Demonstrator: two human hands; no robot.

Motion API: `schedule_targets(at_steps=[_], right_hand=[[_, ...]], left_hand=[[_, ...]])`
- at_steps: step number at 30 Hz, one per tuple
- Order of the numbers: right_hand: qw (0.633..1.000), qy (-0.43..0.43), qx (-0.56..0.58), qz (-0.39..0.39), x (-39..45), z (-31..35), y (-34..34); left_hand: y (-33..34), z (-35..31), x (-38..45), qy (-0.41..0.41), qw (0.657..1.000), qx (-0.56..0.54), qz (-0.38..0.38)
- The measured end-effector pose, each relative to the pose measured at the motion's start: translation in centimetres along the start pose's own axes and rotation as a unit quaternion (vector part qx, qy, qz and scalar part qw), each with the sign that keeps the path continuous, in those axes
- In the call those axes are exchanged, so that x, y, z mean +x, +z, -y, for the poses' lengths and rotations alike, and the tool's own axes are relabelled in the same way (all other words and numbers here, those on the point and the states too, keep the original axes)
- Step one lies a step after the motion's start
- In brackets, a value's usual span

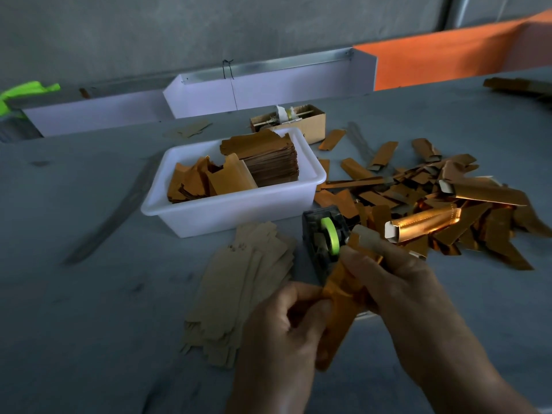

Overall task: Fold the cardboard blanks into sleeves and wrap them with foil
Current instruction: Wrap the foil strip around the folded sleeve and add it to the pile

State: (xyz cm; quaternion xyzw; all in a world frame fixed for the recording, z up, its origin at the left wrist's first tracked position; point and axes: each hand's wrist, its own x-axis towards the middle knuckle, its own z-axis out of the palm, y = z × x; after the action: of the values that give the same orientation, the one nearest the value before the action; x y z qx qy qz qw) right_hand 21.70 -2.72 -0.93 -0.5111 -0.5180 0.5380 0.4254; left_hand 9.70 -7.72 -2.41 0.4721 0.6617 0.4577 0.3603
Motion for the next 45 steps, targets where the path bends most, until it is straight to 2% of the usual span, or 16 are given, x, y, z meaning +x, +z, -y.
schedule_targets(at_steps=[2, 4, 8, 10, 12, 15, 18, 21, 28, 35, 40, 42, 45], right_hand=[[1.0, 0.015, 0.025, 0.007, 0.0, 0.0, -0.2], [0.999, 0.026, 0.022, 0.005, 0.2, 0.0, -0.4], [1.0, 0.01, -0.016, 0.02, 0.6, 0.3, -0.8], [0.999, -0.002, -0.027, 0.036, 0.7, 0.4, -1.1], [0.999, -0.019, -0.047, 0.01, 0.9, 0.2, -1.7], [0.992, -0.046, -0.098, -0.066, 1.4, -0.3, -3.3], [0.988, -0.032, -0.143, -0.057, 1.5, -1.6, -4.1], [0.985, -0.025, -0.17, -0.026, 1.5, -2.6, -3.5], [0.968, -0.053, -0.246, -0.015, 2.2, -3.3, -1.9], [0.964, -0.071, -0.252, -0.044, 2.5, -3.4, -1.1], [0.991, -0.061, -0.087, -0.087, 2.0, -2.9, -0.9], [0.99, -0.057, -0.104, -0.078, 1.7, -2.8, -1.5], [0.978, -0.061, -0.189, -0.057, 0.9, -2.6, -1.9]], left_hand=[[-0.9, -0.1, 0.4, -0.046, 0.995, -0.071, 0.061], [-1.3, -0.1, 0.6, -0.054, 0.987, -0.096, 0.117], [-1.1, 0.0, 0.6, -0.065, 0.975, -0.137, 0.164], [-0.8, -0.1, 0.7, -0.075, 0.973, -0.168, 0.14], [-0.5, 0.1, 1.0, -0.104, 0.97, -0.203, 0.083], [-0.8, 0.7, 1.2, -0.117, 0.973, -0.2, 0.006], [-0.7, 1.5, 1.4, -0.111, 0.976, -0.184, -0.031], [-0.3, 1.8, 1.5, -0.112, 0.979, -0.166, -0.04], [1.2, 1.5, 1.2, -0.115, 0.979, -0.166, -0.03], [1.7, 1.1, 1.2, -0.132, 0.973, -0.188, -0.039], [1.6, 1.1, 1.2, -0.124, 0.97, -0.2, -0.056], [1.5, 1.2, 1.3, -0.117, 0.97, -0.206, -0.059], [1.5, 1.1, 1.3, -0.098, 0.971, -0.209, -0.061]])
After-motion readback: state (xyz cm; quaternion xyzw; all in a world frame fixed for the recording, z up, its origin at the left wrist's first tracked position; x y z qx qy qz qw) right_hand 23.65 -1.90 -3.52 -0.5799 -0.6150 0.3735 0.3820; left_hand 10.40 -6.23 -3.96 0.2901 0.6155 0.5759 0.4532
